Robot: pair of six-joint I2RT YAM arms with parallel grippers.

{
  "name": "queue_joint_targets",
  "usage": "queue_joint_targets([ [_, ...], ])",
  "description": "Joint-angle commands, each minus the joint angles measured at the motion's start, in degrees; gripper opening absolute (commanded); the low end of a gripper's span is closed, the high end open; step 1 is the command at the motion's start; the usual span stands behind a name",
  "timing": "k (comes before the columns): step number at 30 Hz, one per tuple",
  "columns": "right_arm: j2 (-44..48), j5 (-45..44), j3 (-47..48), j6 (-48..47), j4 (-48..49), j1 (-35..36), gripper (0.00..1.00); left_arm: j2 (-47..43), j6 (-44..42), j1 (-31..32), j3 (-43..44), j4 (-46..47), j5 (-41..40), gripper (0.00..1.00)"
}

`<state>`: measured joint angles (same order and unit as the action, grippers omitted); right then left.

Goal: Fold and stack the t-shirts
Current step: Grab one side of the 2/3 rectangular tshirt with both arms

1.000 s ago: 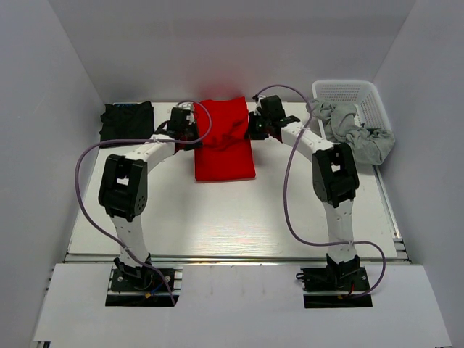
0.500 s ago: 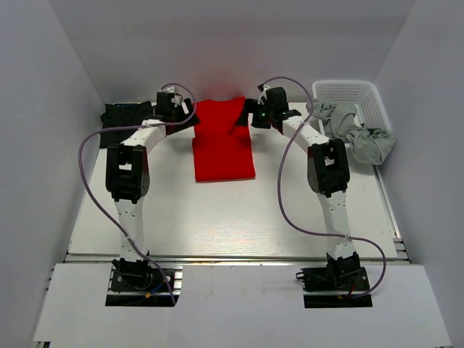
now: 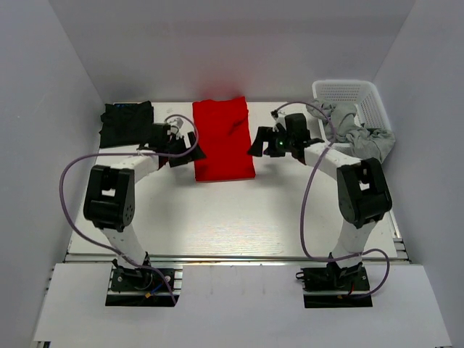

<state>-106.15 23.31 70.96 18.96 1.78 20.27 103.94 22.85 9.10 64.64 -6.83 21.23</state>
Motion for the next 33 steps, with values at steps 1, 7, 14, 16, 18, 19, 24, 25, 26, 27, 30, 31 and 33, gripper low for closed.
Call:
queue_joint_targets([
  [1, 2.7, 2.0, -6.25, 0.46, 4.37, -0.15, 0.9, -7.51, -0.88, 1.26, -7.58, 5.06, 2.77, 1.0],
  [7, 1.83, 3.5, -12.24, 2.04, 7.8, 0.03, 0.9, -9.55, -3.86, 3.55, -11.03, 1.12, -5.23, 1.0],
  [14, -3.0, 5.95, -11.98, 3.71, 8.94, 0.64, 0.9, -6.74, -4.39, 6.01, -13.57, 1.73, -5.95, 0.78],
  [16, -3.71, 6.31, -12.16, 3.71, 9.29, 1.0, 0.9, -5.94, -4.39, 6.54, -14.1, 2.26, -5.94, 0.7],
  [18, -4.33, 6.04, -12.6, 3.8, 9.82, 1.17, 0.9, -4.54, -4.39, 6.54, -14.63, 2.79, -5.41, 0.63],
  [19, -4.5, 6.05, -12.43, 3.8, 9.65, 1.35, 0.89, -4.54, -4.39, 6.54, -15.15, 3.31, -5.41, 0.56],
  [24, -6.61, 6.39, -11.72, 3.28, 9.03, 1.96, 0.71, -4.01, -3.87, 6.54, -15.69, 3.31, -6.2, 0.46],
  [25, -6.7, 6.31, -11.89, 3.36, 8.94, 2.05, 0.66, -4.01, -3.87, 6.54, -15.69, 3.31, -6.2, 0.41],
  [26, -6.88, 6.13, -12.07, 3.36, 8.94, 2.14, 0.6, -4.01, -3.87, 6.54, -15.69, 3.31, -6.2, 0.41],
  [27, -6.79, 6.22, -12.51, 3.45, 9.38, 2.23, 0.49, -4.01, -3.87, 6.54, -16.21, 3.31, -6.2, 0.38],
  [30, -6.61, 5.43, -12.51, 3.36, 9.38, 2.32, 0.26, -3.49, -3.87, 6.54, -16.21, 4.55, -5.68, 0.26],
  [31, -6.44, 5.43, -12.6, 3.28, 9.73, 2.49, 0.2, -3.48, -4.39, 6.54, -16.21, 4.55, -5.68, 0.16],
  [33, -6.26, 5.61, -12.16, 3.45, 10.08, 2.49, 0.08, -2.87, -4.92, 6.54, -15.08, 4.55, -5.68, 0.06],
])
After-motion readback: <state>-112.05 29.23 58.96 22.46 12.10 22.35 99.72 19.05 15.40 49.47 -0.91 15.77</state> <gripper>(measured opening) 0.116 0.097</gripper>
